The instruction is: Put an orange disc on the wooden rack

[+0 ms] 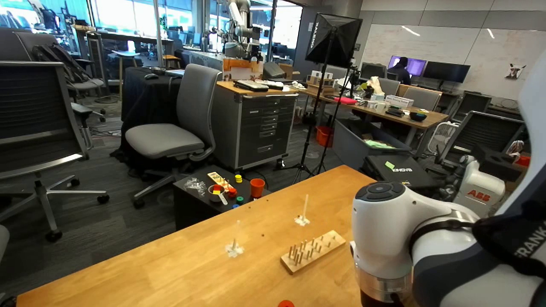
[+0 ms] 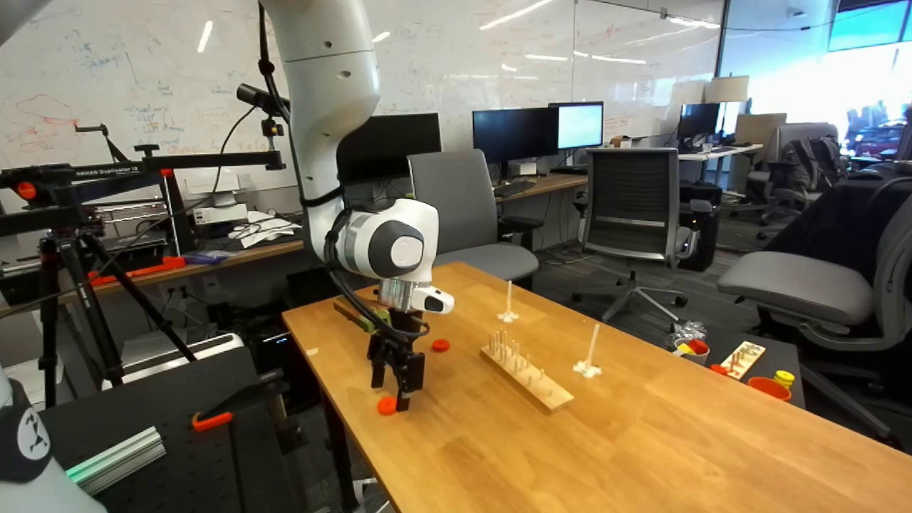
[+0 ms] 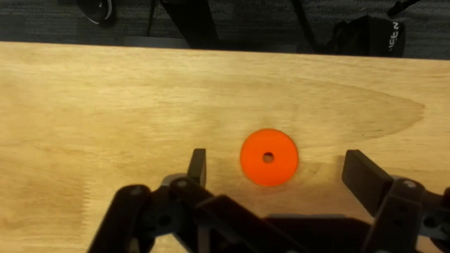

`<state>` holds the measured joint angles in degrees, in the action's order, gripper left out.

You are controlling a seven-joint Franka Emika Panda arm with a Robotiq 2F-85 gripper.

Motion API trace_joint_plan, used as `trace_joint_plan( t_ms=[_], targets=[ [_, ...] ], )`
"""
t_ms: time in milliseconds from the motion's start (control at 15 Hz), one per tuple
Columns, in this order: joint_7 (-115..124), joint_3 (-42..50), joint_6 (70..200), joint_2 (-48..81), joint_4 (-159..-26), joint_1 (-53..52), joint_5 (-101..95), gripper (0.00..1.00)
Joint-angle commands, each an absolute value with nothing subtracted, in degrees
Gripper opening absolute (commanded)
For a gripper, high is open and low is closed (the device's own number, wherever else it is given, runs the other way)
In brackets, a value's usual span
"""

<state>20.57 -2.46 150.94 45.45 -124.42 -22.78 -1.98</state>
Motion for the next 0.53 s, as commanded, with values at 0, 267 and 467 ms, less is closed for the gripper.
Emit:
trace_joint_plan(
  t_ms=[0, 267, 467],
  targets=[
    [21.06, -1.86, 154.43, 41.32, -130.20, -23.03, -1.78, 1.00],
    [23.23, 2.18, 160.78, 41.57, -131.64, -26.64, -3.47, 1.00],
    [23.47, 4.64, 163.16, 42.21, -131.72, -28.75, -3.19, 1.00]
  ],
)
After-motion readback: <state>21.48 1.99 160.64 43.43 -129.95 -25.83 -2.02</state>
